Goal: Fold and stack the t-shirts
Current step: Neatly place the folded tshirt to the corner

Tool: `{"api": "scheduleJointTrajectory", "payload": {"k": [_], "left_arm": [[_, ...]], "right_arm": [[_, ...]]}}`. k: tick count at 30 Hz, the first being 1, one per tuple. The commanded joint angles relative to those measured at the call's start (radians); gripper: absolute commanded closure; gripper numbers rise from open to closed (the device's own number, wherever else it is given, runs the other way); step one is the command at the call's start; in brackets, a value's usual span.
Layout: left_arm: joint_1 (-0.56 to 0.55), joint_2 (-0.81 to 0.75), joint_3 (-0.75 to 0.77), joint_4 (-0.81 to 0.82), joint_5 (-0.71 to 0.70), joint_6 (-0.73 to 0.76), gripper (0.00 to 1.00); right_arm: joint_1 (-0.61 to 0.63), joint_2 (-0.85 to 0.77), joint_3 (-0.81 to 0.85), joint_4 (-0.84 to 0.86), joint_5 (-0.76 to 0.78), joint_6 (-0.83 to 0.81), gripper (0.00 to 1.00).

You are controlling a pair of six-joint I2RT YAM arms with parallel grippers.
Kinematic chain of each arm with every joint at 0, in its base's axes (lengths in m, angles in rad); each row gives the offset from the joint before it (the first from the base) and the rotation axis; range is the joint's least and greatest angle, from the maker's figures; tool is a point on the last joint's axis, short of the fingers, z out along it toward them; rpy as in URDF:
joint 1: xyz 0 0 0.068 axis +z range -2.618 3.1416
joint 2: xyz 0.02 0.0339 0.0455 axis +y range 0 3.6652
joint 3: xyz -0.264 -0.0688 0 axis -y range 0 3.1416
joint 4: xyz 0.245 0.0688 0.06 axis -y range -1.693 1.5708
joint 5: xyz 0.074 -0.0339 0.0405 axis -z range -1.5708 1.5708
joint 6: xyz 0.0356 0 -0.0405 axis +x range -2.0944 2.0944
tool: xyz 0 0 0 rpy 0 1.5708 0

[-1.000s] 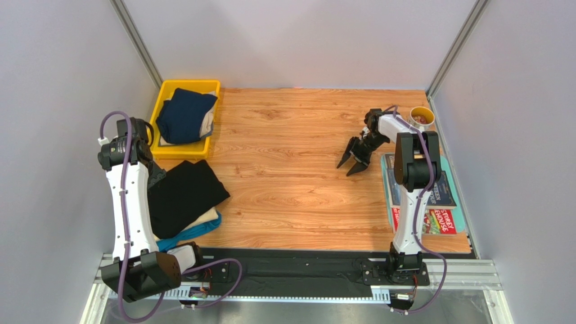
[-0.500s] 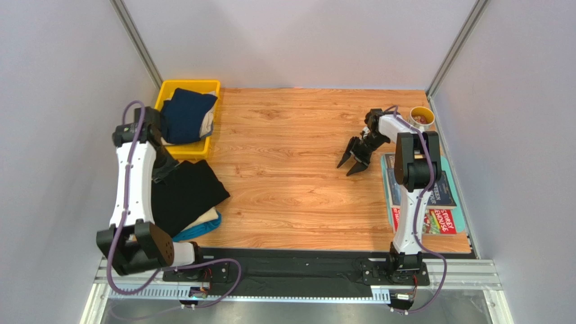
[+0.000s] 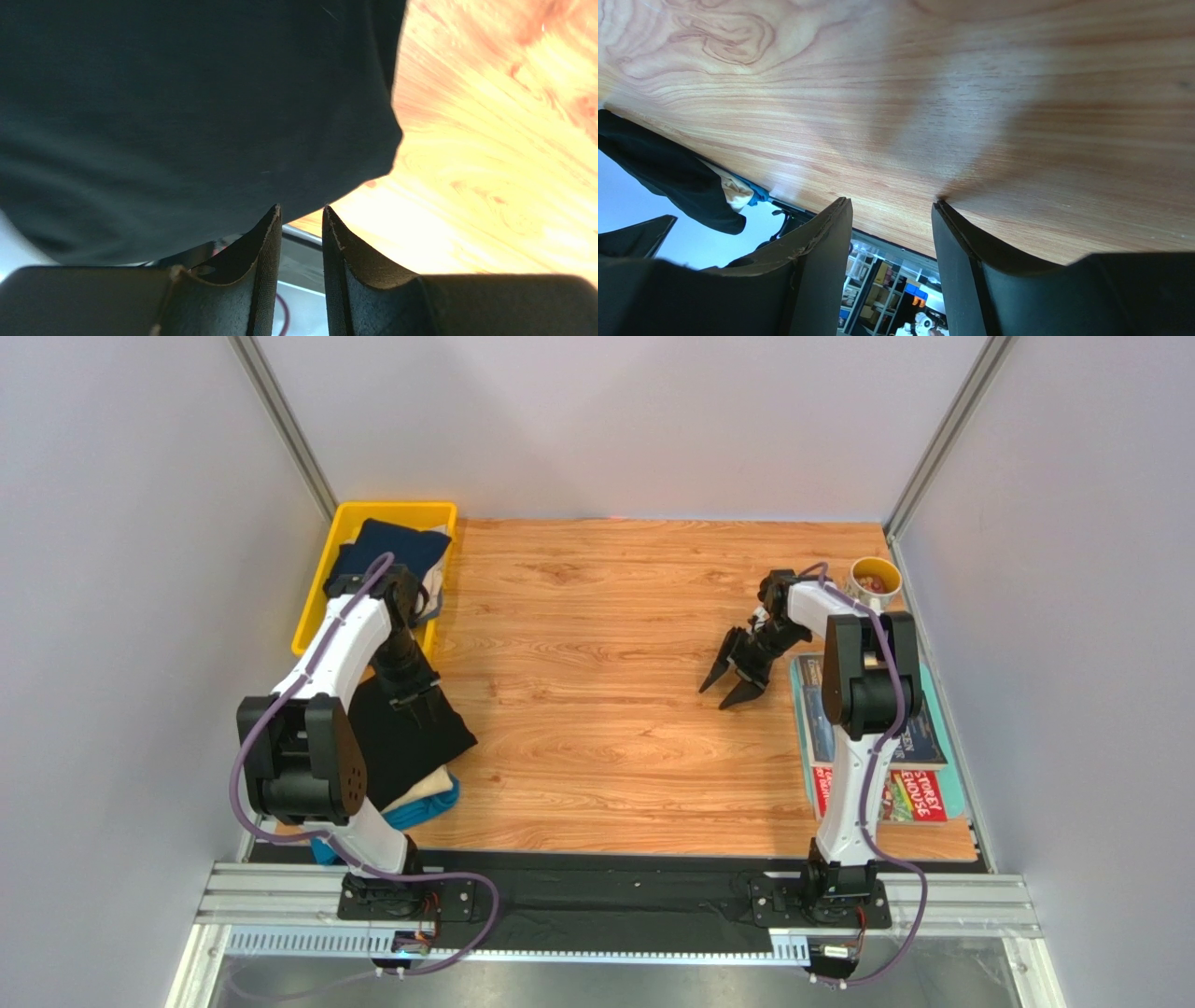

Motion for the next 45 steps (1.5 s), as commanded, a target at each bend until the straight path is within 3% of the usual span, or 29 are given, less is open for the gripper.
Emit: {"api": "scheduleJointTrajectory", "payload": {"k": [1,9,14,19,22,25,29,31,38,45], "left_arm": [[-0.046,-0.076,-0.100,0.046,0.104,-0.055,0.66],[-0.047,-0.159,-0.280,0.038,0.145,-0.055,0.65],[-0.047,-0.171,-0.237,0.023,0.126,-0.047,0.65],[-0.047,-0.168,-0.029,0.038,0.097,-0.012,0.65],[-0.046,-0.121,0.155,0.031,0.002,0.020,0.60],[-0.032,-0.009,0.394,-0.020,-0.106,0.051,0.58],[-0.006,0.166,0.658,-0.052,-0.117,0.092,0.58],[0.002,0.212,0.716,-0.017,-0.089,0.105,0.58],[0.112,0.309,0.694,0.129,0.159,0.056,0.57],[0.112,0.374,0.657,0.307,0.345,-0.007,0.58]], "right_arm": [[-0.006,-0.040,0.053,0.006,0.005,-0.014,0.48],[-0.009,-0.021,0.106,-0.034,0.011,-0.019,0.48],[-0.009,-0.031,0.111,-0.038,0.011,-0.019,0.48],[-0.009,-0.051,0.096,-0.032,0.026,-0.028,0.48],[-0.011,-0.066,0.065,0.000,-0.003,-0.024,0.47],[-0.005,-0.084,0.013,0.041,-0.040,-0.016,0.46],[0.015,-0.093,-0.032,0.069,-0.054,-0.016,0.46],[0.024,-0.103,-0.033,0.068,-0.055,-0.033,0.46],[0.069,-0.143,-0.003,-0.006,-0.017,-0.034,0.46],[0.139,-0.143,0.071,-0.051,-0.009,-0.021,0.46]]}}
